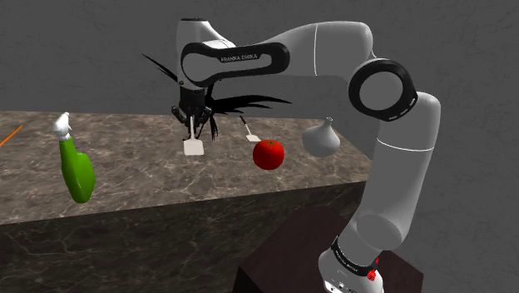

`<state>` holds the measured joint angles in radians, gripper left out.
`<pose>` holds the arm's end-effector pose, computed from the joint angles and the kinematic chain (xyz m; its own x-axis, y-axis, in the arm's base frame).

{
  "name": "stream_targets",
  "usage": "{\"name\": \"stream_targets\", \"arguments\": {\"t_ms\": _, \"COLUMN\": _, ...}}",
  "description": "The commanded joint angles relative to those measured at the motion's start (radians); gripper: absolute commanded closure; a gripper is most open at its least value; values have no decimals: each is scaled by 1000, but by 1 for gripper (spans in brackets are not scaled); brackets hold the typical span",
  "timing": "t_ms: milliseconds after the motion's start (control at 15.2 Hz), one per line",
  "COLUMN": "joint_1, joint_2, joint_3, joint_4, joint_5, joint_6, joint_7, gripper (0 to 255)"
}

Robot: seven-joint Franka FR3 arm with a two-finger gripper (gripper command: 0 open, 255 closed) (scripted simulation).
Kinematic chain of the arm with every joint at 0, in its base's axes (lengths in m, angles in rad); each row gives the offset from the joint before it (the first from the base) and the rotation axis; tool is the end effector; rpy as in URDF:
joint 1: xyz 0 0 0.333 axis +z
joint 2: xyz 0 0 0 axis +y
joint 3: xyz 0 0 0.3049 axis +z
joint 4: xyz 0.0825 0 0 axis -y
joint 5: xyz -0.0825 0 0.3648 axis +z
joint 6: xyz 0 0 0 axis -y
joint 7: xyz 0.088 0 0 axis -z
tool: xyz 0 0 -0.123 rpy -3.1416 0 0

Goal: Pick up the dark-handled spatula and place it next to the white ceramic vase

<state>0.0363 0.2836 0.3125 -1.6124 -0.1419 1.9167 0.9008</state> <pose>0.5980 0.1859 0.4506 0.8666 -0.4954 0.0598 -0.4964 -0.8681 0.0033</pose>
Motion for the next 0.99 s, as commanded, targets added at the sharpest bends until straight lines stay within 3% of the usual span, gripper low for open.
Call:
{"name": "stream_targets", "arguments": {"t_ms": 0, "joint_1": 0, "joint_2": -6, "joint_3": 1, "joint_4": 20, "joint_5": 2, "joint_6": -24, "joint_7": -3, "gripper": 255}}
{"name": "stream_targets", "arguments": {"t_ms": 924, "joint_1": 10, "joint_2": -1, "joint_3": 5, "joint_4": 215, "joint_5": 5, "joint_6": -214, "joint_7": -15, "gripper": 255}}
